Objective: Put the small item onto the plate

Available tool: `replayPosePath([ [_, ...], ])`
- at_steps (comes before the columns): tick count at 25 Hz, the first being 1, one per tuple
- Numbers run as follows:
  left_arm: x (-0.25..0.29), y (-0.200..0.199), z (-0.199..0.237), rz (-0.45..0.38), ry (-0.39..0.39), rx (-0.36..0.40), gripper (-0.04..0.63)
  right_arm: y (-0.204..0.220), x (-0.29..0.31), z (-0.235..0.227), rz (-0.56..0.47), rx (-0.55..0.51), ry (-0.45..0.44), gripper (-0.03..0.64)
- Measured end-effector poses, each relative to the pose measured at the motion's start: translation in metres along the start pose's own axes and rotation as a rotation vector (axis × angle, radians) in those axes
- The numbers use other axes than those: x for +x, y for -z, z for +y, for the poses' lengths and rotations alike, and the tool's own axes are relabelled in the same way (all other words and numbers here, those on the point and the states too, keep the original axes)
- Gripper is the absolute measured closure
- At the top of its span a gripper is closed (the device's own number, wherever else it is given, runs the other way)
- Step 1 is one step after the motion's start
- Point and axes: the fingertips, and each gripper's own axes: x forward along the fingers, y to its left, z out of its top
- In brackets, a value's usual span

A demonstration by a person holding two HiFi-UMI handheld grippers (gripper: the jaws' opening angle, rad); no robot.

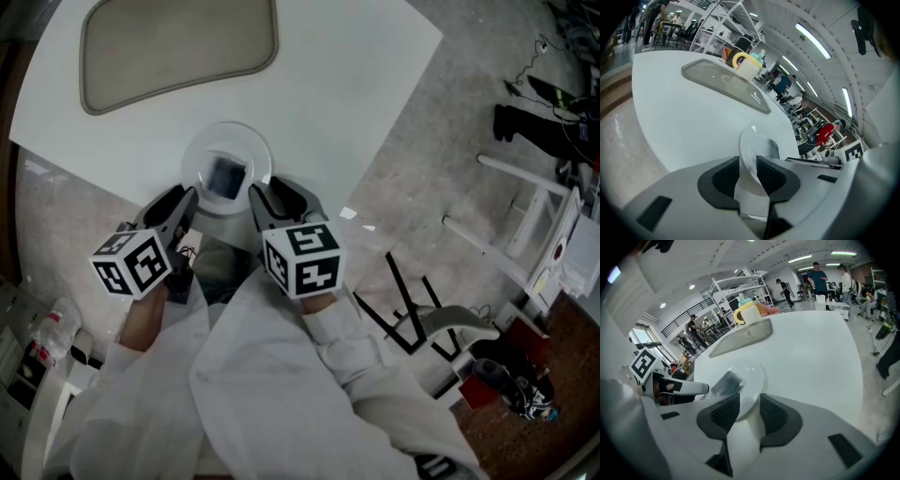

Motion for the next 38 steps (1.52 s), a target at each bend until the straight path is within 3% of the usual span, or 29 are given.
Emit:
replayPosePath([
  [8,0.001,-0.001,-0.001,-0.013,0.027,-0.032,0.499,0.001,0.001,-0.001,-0.016,0.037,0.001,0.495],
  [17,0.003,-0.004,0.0,-0.029,0.029,-0.076,0.499,-0.003,0.001,-0.004,-0.044,0.191,-0.035,0.497],
  [29,0.005,-0.004,0.001,-0.036,0.016,-0.078,0.502,-0.003,0.002,-0.011,-0.096,0.425,-0.052,0.557],
  [38,0.003,-0.003,0.004,-0.02,-0.007,-0.026,0.503,0.004,0.0,-0.007,-0.094,0.406,-0.034,0.557],
])
